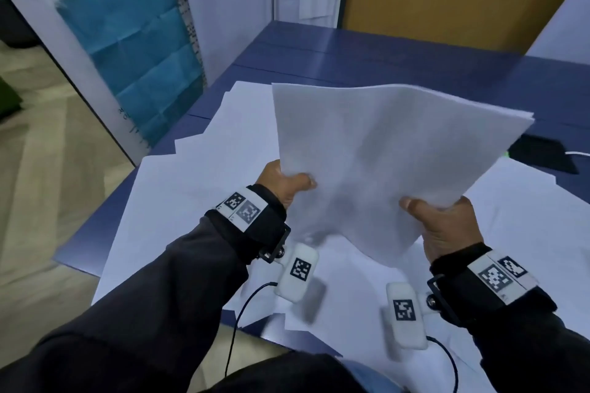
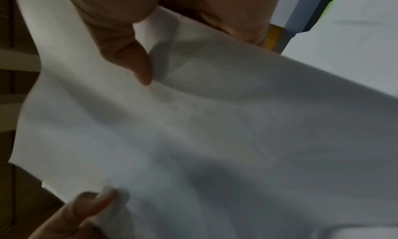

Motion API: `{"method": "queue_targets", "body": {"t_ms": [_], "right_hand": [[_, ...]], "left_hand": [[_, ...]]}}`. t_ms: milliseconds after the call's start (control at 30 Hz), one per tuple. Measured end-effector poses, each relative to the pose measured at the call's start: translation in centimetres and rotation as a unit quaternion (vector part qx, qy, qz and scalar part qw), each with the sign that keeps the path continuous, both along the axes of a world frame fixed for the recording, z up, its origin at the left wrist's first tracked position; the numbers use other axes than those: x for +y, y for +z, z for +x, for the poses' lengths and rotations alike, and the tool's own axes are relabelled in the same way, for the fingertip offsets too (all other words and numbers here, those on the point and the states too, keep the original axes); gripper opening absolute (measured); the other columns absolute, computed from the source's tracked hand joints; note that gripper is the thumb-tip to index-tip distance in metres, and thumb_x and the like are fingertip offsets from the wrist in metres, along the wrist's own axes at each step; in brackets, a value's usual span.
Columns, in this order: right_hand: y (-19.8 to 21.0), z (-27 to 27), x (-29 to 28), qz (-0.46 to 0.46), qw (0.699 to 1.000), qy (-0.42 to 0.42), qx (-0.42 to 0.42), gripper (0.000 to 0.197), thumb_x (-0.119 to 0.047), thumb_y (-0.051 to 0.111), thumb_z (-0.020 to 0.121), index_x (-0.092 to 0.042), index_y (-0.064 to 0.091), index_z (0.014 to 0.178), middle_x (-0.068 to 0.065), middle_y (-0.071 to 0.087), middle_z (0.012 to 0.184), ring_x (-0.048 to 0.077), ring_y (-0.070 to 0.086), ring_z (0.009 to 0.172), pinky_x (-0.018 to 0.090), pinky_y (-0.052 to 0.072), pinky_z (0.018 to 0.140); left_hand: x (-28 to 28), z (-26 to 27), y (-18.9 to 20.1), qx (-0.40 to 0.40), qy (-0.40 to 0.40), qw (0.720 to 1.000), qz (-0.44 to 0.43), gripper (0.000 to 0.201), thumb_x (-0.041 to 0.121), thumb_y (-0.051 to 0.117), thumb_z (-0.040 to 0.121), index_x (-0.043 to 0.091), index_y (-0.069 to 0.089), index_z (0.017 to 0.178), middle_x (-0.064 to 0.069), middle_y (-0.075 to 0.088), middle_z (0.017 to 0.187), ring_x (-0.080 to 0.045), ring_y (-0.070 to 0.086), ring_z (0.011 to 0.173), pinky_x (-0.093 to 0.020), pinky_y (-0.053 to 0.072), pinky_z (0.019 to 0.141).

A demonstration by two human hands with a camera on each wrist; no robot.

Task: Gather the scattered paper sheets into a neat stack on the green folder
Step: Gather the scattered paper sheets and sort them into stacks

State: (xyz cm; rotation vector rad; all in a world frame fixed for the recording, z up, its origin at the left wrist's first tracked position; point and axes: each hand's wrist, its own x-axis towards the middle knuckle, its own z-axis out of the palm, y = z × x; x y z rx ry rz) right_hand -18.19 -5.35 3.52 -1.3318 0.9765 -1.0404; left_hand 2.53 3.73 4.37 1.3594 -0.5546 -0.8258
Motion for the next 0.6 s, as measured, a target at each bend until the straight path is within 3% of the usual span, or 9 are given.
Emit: {"method": "queue_targets", "body": {"t_ms": [67, 167, 233, 467, 600], "right_hand": [[-0.4, -0.2, -0.4, 0.0, 1.0, 0.015, 0.021, 0.019, 0.009, 0.067, 0.076, -0.01, 0.065, 0.074, -0.012, 0.068, 0.058, 0.006, 0.064, 0.058, 0.017, 0.053, 0.065], [-1.3, -0.2, -0.2, 0.007, 0.998, 0.019, 0.054, 0.023, 0.008, 0.067, 0.077, -0.012, 0.06, 0.068, -0.016, 0.063, 0.05, 0.0, 0.059, 0.048, 0.009, 0.046, 0.053], [-1.6, 0.1, 0.1, 0.012, 0.999, 0.007, 0.042, 0.023, 0.008, 0.068, 0.077, -0.013, 0.06, 0.071, -0.019, 0.064, 0.052, -0.003, 0.06, 0.05, 0.005, 0.045, 0.055], [-2.2, 1.2, 0.6, 0.026, 0.998, 0.026, 0.051, 0.028, 0.01, 0.067, 0.076, -0.017, 0.061, 0.076, -0.023, 0.067, 0.059, -0.007, 0.063, 0.057, 0.002, 0.044, 0.057], [-2.8, 1.4, 1.0, 0.043, 0.996, 0.035, 0.071, 0.027, 0.011, 0.067, 0.075, -0.016, 0.063, 0.075, -0.013, 0.069, 0.063, -0.005, 0.063, 0.056, 0.009, 0.047, 0.062]], "left_hand": [[0.2, 0.6, -0.4, 0.007, -0.003, 1.0, 0.013, 0.014, 0.0, 0.057, 0.045, 0.013, 0.063, 0.045, 0.009, 0.061, 0.043, -0.001, 0.058, 0.043, -0.016, 0.051, 0.054], [0.7, 0.7, -1.4, -0.013, -0.025, 0.999, 0.036, 0.017, 0.002, 0.058, 0.047, 0.014, 0.063, 0.059, 0.013, 0.063, 0.046, 0.003, 0.06, 0.046, -0.014, 0.051, 0.057], [0.7, 0.6, -1.8, -0.013, -0.017, 0.999, 0.028, 0.018, 0.001, 0.058, 0.048, 0.015, 0.063, 0.058, 0.013, 0.063, 0.046, 0.004, 0.059, 0.046, -0.009, 0.05, 0.055], [1.2, 1.1, -3.6, -0.024, -0.016, 0.998, 0.06, 0.019, 0.006, 0.061, 0.049, 0.015, 0.063, 0.066, 0.016, 0.065, 0.051, 0.002, 0.061, 0.052, -0.014, 0.051, 0.062], [1.5, 1.4, -4.5, -0.02, -0.022, 0.997, 0.076, 0.021, 0.007, 0.062, 0.051, 0.015, 0.064, 0.07, 0.015, 0.067, 0.055, -0.007, 0.063, 0.063, -0.019, 0.051, 0.071]]}}
